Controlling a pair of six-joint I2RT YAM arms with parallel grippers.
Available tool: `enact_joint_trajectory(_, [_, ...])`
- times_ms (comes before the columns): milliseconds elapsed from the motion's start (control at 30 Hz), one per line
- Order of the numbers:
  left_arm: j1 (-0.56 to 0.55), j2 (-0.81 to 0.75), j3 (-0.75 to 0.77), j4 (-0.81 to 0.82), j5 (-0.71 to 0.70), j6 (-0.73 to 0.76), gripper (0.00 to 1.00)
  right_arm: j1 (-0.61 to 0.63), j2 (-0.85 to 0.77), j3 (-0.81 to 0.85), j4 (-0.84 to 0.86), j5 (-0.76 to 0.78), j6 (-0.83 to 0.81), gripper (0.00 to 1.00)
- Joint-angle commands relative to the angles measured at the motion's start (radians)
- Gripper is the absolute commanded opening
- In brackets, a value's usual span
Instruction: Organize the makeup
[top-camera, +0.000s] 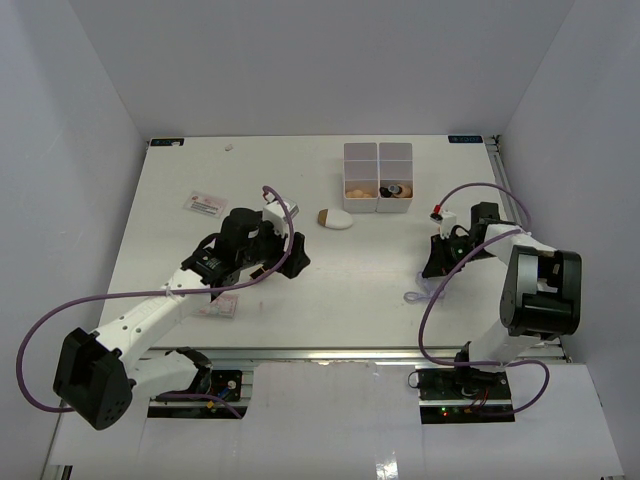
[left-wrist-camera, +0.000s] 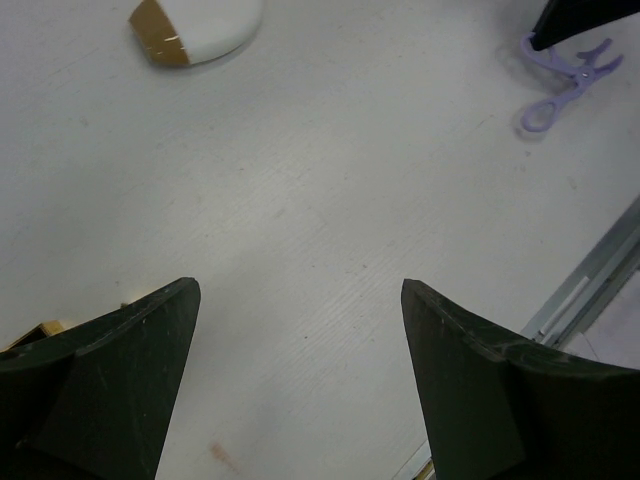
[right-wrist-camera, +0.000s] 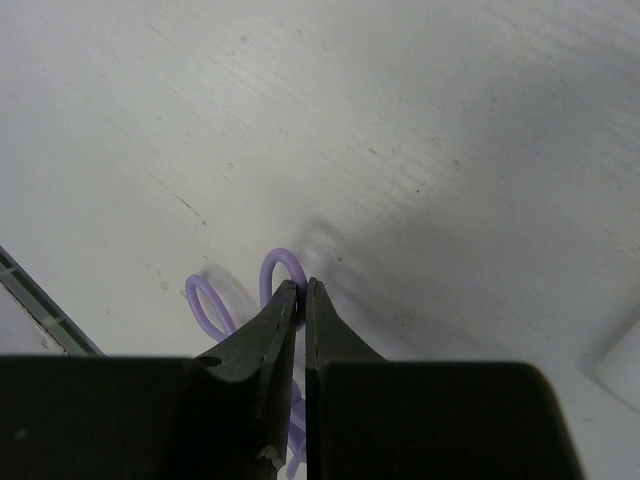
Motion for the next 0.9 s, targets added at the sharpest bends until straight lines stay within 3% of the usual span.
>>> enact_joint_trajectory(0, [0.000,0.041,-0.007,0.089,0.247,-0.039,0.92,-0.002,-0.121,0.050,-0.007,-0.136,-0.026,0.08])
enact_joint_trajectory(67, [0.000,0.084,0.004,0.127,0.349,-0.090,0.90,-0.002,-0.150,0.052,-0.007,-0.178,-0.030,0.08])
enact_joint_trajectory(167, [-0.010,0.172,0.000,0.323,0.507,-0.232,0.80,-0.002,-0.202,0.048,-0.009,-0.244,-0.041,0.08])
enact_joint_trajectory(367, [-0.172,0.347,0.040,0.566,0.474,-0.397,0.79,-0.003,-0.289,0.038,-0.010,-0.351,-0.055,0.08])
enact_joint_trajectory(500, [-0.218,0.490,0.110,0.706,0.464,-0.490,0.79,-0.005,-0.337,0.028,-0.009,-0.390,-0.060,0.08])
enact_joint_trajectory(867, [-0.294,0.737,0.345,0.789,0.433,-0.571,0.69,-0.017,-0.377,0.012,-0.020,-0.441,-0.078,0.08])
